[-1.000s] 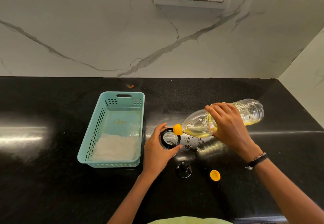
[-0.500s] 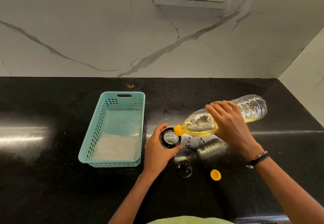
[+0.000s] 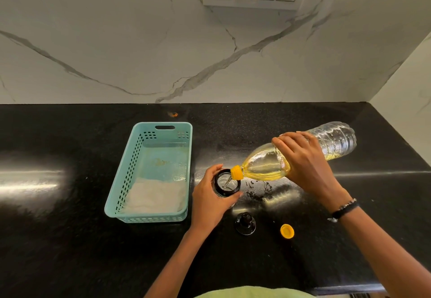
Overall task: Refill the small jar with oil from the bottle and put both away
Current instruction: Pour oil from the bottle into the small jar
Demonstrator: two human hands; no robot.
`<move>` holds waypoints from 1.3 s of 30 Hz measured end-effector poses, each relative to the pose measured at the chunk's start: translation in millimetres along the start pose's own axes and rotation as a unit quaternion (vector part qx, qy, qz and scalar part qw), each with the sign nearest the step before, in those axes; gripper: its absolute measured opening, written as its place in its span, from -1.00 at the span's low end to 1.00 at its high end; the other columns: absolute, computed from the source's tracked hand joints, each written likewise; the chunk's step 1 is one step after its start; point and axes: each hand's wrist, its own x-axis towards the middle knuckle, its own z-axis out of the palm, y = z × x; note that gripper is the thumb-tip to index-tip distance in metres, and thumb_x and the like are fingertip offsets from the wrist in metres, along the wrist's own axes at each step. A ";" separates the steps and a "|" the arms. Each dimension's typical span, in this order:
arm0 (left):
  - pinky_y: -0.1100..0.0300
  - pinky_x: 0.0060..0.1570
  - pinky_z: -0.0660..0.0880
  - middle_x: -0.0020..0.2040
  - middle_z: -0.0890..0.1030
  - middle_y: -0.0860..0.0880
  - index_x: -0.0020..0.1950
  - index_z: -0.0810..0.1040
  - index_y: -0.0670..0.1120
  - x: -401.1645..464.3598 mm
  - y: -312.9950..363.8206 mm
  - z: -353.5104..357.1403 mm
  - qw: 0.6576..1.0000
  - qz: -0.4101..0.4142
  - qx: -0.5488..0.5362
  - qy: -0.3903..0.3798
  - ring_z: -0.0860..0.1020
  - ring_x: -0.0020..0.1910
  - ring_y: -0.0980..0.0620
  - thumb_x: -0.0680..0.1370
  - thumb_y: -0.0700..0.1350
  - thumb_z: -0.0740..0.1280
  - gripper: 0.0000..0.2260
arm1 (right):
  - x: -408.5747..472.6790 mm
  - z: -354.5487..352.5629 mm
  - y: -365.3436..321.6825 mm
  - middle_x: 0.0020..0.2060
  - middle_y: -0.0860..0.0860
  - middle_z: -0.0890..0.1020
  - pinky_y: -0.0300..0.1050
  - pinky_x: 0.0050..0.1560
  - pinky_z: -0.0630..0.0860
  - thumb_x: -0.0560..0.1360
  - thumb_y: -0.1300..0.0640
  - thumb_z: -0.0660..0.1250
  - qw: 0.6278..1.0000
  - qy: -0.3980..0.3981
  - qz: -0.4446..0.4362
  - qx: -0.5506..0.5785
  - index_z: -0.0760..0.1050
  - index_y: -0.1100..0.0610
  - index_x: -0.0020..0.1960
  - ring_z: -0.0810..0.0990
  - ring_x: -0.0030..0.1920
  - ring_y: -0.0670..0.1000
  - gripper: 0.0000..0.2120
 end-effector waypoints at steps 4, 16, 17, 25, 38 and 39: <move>0.25 0.15 0.53 0.13 0.58 0.19 0.29 0.44 0.07 0.0 -0.2 0.2 1.000 -0.002 -0.001 -0.001 0.55 0.12 0.24 0.21 0.04 0.62 -0.30 | 0.4 -1.3 0.8 0.08 0.12 0.62 0.05 0.23 0.27 0.17 0.23 0.60 1.000 0.001 0.000 0.000 0.44 0.18 0.23 0.56 0.13 0.16 -0.32; 0.18 0.16 0.53 0.13 0.59 0.19 0.28 0.45 0.06 0.6 -2.1 -0.1 1.000 -0.005 -0.007 -0.002 0.55 0.12 0.25 0.21 0.05 0.62 -0.31 | 2.7 -2.6 2.6 0.09 0.11 0.62 0.05 0.25 0.28 0.19 0.22 0.59 1.000 0.007 0.000 0.001 0.42 0.16 0.24 0.55 0.13 0.15 -0.33; 0.16 0.16 0.53 0.13 0.59 0.18 0.28 0.45 0.06 0.6 -2.6 0.0 1.000 -0.005 -0.008 -0.001 0.55 0.12 0.24 0.21 0.05 0.62 -0.31 | 2.7 -2.6 2.9 0.09 0.11 0.62 0.05 0.24 0.28 0.19 0.21 0.59 1.000 0.007 0.000 -0.001 0.42 0.16 0.24 0.55 0.13 0.15 -0.34; 0.14 0.17 0.53 0.13 0.59 0.17 0.28 0.45 0.07 0.3 -2.4 0.2 1.000 -0.003 -0.010 -0.002 0.55 0.13 0.22 0.21 0.04 0.62 -0.31 | 2.6 -4.4 6.2 0.10 0.11 0.61 0.05 0.24 0.28 0.19 0.21 0.59 1.000 0.011 0.002 -0.005 0.43 0.16 0.24 0.53 0.15 0.14 -0.33; 0.18 0.19 0.52 0.14 0.59 0.16 0.29 0.45 0.06 0.9 -3.1 1.0 1.000 -0.009 -0.009 -0.001 0.55 0.14 0.23 0.21 0.02 0.63 -0.30 | 3.9 -9.0 6.2 0.09 0.11 0.62 0.04 0.24 0.26 0.18 0.25 0.58 1.000 0.014 0.001 -0.010 0.45 0.18 0.24 0.53 0.14 0.14 -0.34; 0.19 0.19 0.52 0.14 0.59 0.17 0.29 0.45 0.07 0.8 -3.0 1.1 1.000 -0.009 -0.009 -0.001 0.55 0.14 0.23 0.21 0.02 0.63 -0.30 | 4.2 -9.4 6.1 0.09 0.10 0.62 0.04 0.24 0.26 0.18 0.25 0.58 1.000 0.015 0.001 -0.010 0.46 0.18 0.24 0.53 0.14 0.14 -0.35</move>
